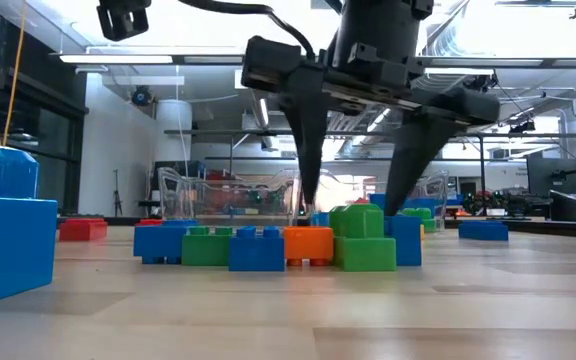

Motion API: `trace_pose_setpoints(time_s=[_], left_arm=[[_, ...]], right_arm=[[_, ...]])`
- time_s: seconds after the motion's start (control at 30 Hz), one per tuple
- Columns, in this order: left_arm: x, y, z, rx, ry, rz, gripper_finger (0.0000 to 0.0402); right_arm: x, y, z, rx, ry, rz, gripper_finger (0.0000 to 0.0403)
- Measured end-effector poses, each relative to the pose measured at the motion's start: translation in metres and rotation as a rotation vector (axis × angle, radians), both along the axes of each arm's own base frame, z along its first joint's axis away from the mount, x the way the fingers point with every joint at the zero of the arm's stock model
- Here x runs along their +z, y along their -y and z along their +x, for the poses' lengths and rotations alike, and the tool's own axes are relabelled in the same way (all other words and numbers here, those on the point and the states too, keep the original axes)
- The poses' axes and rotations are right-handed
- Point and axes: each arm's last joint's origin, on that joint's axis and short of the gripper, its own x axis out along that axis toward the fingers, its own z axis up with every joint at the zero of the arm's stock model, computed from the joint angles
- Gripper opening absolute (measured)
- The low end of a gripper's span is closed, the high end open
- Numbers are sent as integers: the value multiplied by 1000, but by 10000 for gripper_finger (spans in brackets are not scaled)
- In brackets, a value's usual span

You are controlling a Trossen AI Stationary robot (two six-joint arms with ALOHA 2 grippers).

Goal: Sort blocks by size
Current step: Put the green lego piece into the right transparent bin

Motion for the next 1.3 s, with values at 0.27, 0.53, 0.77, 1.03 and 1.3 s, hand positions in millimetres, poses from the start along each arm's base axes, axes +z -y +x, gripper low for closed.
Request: trace_pose_setpoints(time_s=[0.27,0.53,0.77,1.03,1.3], left_arm=[[0,6,-2,-36,7,31,252],[-1,6,-2,-39,-3,44,252],[-5,5,-3,-43,-43,64,252],[-6,5,-4,-46,-45,71,252],[-6,5,-4,-49,-43,81,252]], right_arm=[[-7,1,4,-48,6,18,292],[-7,4,-3,-51,-76,-14,235],[-4,5,-12,-42,-179,-35,201],[14,4,-6,-19,-118,-46,200],[16,16,-5,-50,-158,-46,200]])
